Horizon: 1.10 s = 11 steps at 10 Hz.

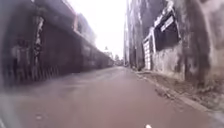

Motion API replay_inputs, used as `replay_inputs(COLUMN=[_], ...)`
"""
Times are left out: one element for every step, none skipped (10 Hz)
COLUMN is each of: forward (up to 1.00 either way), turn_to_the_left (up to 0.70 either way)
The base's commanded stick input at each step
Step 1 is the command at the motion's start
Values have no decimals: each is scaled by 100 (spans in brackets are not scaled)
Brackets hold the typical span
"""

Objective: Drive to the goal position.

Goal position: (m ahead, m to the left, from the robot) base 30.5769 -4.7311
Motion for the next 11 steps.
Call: replay_inputs(forward=[100,100,100,100,100,100,100,100,100,100,100], turn_to_the_left=[-28,-19,0,0,-25,-7,0,0,0,0,0])
